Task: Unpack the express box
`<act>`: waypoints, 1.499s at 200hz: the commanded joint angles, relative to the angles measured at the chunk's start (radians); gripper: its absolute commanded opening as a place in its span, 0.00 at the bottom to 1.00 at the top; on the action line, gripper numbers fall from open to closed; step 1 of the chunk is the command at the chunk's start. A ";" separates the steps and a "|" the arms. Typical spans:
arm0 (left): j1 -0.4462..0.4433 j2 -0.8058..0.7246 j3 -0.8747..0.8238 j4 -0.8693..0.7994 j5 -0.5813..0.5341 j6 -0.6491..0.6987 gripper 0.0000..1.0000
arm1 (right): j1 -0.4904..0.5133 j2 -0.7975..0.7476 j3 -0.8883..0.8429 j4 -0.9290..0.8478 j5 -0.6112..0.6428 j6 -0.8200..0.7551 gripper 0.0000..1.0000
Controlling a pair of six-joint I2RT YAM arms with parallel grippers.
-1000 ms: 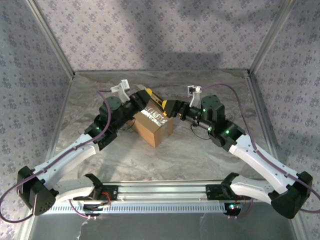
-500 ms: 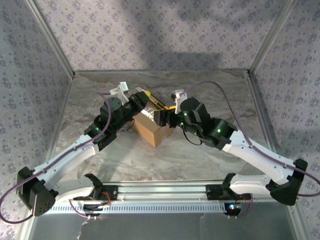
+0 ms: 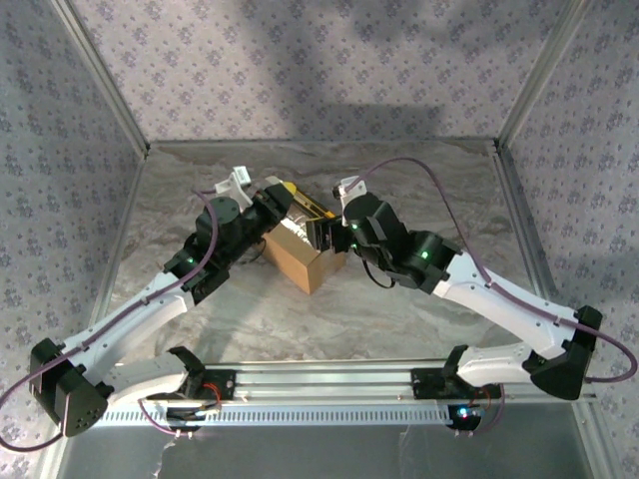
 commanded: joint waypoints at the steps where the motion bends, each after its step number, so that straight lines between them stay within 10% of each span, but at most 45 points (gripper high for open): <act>1: 0.002 -0.027 -0.010 0.002 -0.014 -0.055 0.00 | 0.004 0.019 0.043 -0.017 0.031 -0.034 0.76; 300: 0.001 -0.046 -0.011 0.008 -0.037 -0.099 0.00 | -0.034 0.126 0.065 -0.037 0.006 -0.068 0.62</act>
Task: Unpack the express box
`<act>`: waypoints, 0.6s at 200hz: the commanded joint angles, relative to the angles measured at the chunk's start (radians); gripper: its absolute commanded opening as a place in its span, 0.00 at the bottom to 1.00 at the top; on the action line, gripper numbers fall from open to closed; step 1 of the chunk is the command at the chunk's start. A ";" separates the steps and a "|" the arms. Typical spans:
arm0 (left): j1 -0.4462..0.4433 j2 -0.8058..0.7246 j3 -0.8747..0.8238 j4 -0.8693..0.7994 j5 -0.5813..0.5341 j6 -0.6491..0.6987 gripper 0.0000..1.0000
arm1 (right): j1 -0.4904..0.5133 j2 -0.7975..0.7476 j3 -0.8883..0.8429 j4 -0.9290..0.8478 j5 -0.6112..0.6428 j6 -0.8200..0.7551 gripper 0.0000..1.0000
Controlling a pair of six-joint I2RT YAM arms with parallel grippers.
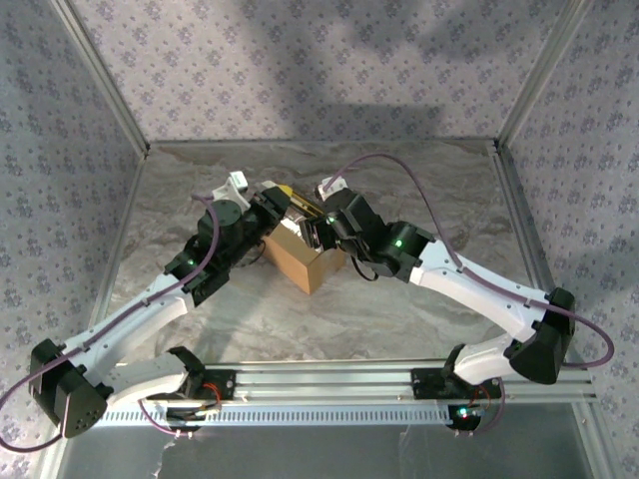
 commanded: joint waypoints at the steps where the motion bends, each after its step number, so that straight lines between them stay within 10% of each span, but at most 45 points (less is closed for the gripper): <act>1: 0.000 -0.038 0.013 0.020 0.007 -0.040 0.00 | -0.020 -0.007 0.005 -0.011 -0.009 0.001 0.62; 120: 0.000 -0.032 0.001 0.015 0.001 -0.050 0.00 | -0.024 -0.021 0.016 -0.009 -0.008 -0.006 0.58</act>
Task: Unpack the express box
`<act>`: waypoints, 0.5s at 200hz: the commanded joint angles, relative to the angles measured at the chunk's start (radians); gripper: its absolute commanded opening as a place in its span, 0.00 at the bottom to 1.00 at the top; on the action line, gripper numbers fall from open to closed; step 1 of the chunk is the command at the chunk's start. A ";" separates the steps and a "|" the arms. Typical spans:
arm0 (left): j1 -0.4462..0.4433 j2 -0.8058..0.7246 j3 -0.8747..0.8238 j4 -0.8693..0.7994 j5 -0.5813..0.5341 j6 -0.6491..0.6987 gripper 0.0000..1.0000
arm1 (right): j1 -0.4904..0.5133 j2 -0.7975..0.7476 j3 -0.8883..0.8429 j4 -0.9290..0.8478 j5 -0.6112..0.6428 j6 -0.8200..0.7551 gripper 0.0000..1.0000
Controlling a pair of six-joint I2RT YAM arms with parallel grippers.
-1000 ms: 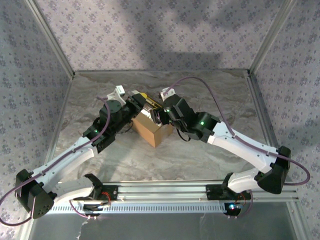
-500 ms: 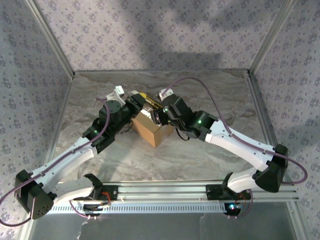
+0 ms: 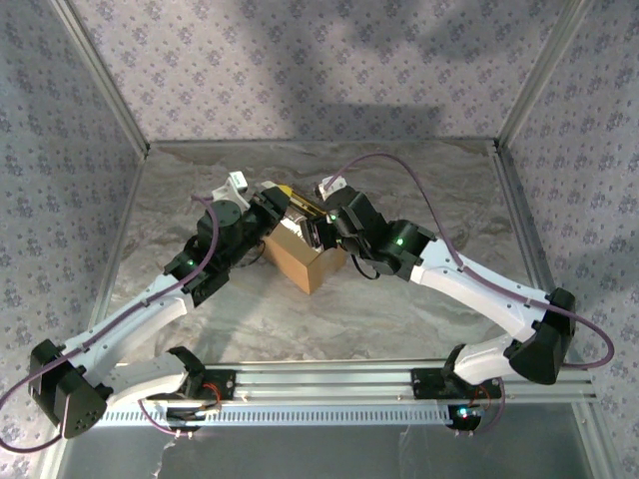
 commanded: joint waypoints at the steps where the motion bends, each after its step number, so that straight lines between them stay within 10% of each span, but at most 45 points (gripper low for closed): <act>1: 0.000 -0.028 0.003 0.016 0.001 -0.043 0.00 | -0.009 -0.020 0.015 -0.010 0.034 -0.007 0.58; 100: 0.001 -0.027 -0.008 -0.022 -0.026 -0.046 0.00 | -0.002 -0.032 0.017 -0.044 0.048 -0.010 0.09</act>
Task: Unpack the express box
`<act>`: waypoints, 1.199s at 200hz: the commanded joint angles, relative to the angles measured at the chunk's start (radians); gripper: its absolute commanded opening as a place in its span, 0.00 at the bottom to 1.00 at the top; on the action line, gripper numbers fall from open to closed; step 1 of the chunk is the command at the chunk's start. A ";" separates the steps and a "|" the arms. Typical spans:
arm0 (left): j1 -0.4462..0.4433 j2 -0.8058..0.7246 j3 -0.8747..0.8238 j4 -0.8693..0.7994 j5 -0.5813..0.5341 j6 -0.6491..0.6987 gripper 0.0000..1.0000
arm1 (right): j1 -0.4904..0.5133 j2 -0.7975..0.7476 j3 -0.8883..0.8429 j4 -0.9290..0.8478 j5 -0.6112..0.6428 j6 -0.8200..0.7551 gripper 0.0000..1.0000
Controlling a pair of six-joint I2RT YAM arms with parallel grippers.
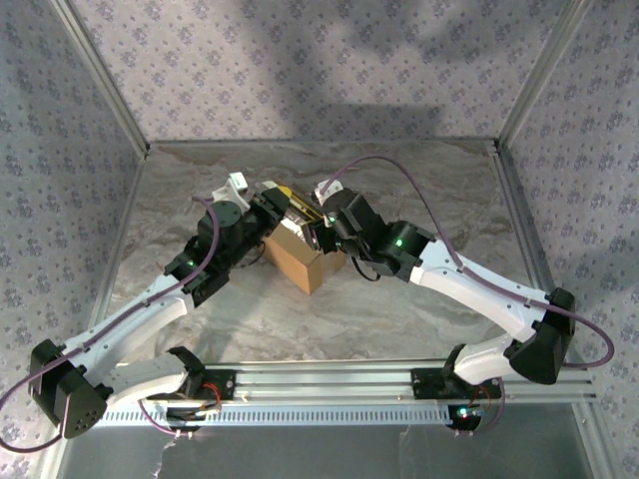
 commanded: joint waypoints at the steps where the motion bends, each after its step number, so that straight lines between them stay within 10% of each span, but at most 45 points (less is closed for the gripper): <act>1: -0.001 -0.027 0.001 -0.023 -0.023 -0.043 0.00 | -0.010 -0.032 0.017 -0.026 0.073 0.026 0.09; 107: 0.001 -0.036 0.009 -0.093 -0.018 -0.061 0.46 | 0.004 -0.048 0.001 -0.096 0.116 0.067 0.00; 240: 0.010 -0.060 -0.011 -0.182 0.015 -0.021 0.46 | 0.004 -0.193 -0.146 -0.060 0.115 0.064 0.00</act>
